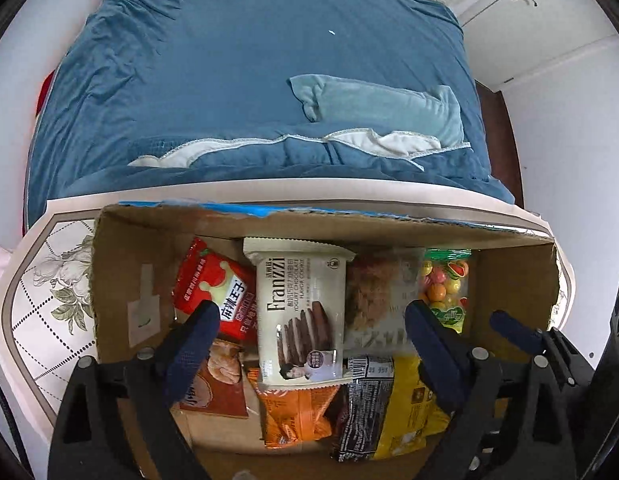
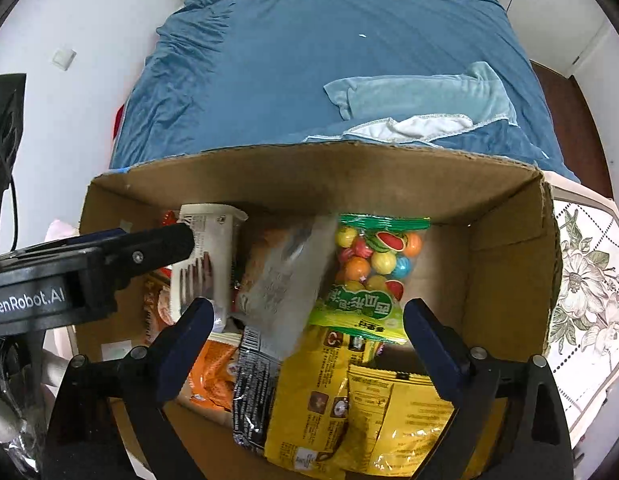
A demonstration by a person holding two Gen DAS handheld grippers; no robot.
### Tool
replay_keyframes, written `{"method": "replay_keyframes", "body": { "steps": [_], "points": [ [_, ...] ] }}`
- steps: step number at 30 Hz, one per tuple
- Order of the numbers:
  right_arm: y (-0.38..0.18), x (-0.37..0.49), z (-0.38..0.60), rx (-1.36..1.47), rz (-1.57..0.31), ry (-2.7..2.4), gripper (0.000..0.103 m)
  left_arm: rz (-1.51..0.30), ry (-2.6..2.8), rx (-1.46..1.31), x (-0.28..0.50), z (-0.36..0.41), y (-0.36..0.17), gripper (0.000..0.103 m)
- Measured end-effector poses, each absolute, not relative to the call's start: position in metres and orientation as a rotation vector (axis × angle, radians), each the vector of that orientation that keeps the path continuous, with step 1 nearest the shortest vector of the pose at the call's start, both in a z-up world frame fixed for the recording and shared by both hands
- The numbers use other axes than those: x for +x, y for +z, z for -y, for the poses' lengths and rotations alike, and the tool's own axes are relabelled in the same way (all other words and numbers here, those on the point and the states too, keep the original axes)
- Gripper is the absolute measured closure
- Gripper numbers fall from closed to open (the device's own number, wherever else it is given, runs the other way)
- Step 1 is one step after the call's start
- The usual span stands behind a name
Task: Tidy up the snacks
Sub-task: 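Withdraw both tools from the box toward the remaining snacks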
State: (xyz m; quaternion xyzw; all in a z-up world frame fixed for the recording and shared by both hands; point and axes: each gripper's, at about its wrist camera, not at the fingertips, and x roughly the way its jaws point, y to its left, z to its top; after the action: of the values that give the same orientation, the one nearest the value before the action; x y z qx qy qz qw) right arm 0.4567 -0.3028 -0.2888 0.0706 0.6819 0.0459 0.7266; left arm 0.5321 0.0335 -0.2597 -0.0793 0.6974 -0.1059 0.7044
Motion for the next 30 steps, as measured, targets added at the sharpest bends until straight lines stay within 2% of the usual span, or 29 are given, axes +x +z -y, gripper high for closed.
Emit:
{"method": "replay_keyframes", "body": {
  "steps": [9,20,30],
  "points": [
    [-0.271,0.433,0.303,0.108,-1.456,0.062,0.004,-1.414,-0.196,-0.088,0.504,-0.034,-0.226,0.008],
    [-0.222,0.365,0.307,0.089,-1.333,0.019,0.004,-1.191,-0.117,-0.017,0.42,-0.041,-0.157,0.008],
    [-0.179,0.304,0.301,0.064,-1.258,0.021,0.004,-1.11,-0.118,0.016,0.352,-0.034,-0.124,0.008]
  ]
}}
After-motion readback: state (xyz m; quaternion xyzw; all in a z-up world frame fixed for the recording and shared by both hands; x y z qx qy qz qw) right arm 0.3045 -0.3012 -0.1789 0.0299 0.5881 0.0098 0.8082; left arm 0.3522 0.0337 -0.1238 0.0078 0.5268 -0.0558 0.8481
